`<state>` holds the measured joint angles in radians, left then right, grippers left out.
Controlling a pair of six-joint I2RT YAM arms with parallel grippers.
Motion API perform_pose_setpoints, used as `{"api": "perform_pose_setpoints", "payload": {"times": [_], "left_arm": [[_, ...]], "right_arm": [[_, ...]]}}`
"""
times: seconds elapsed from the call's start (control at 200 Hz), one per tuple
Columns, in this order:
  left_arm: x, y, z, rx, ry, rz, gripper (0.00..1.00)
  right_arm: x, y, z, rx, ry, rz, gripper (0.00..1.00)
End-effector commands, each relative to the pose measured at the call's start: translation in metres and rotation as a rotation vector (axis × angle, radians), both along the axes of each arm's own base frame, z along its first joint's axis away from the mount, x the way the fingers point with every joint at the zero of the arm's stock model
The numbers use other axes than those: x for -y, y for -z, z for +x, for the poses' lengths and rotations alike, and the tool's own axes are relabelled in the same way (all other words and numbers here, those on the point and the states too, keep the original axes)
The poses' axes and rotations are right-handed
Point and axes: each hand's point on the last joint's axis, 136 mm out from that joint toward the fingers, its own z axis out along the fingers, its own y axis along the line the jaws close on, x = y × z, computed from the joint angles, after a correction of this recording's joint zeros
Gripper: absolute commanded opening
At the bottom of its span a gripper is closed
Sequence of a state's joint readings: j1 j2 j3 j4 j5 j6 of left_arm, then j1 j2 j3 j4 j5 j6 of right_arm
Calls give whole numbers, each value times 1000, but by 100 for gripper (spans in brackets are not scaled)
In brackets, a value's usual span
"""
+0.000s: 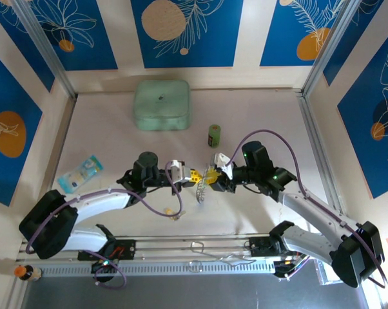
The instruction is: Put the keys on the keyring
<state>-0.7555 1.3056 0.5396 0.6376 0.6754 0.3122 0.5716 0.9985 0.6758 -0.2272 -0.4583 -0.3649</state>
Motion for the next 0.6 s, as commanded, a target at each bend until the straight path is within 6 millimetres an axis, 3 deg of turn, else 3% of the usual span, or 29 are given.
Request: {"api": "perform_pose_setpoints", "payload": {"times": [0.0,0.205,0.445,0.485,0.545,0.595], "left_arm": [[4,-19,-6,22,42,-75,0],[5,-19,-10,11,65,-82,0],[6,-20,-10,-3,73,-89,0],[6,-20,-8,-3,65,-86,0],[6,-17,-3,-7,36,-74,18],[6,-15,0,-7,18,-52,22]], "right_arm": [[-6,-13,0,0,-15,76,27],[-6,-12,2,4,-10,81,23],[-10,-19,-1,2,-41,100,0],[-10,-20,-2,1,-46,97,0],[-10,-19,-3,6,-55,78,0],[-8,-17,-3,19,-57,38,0]]}}
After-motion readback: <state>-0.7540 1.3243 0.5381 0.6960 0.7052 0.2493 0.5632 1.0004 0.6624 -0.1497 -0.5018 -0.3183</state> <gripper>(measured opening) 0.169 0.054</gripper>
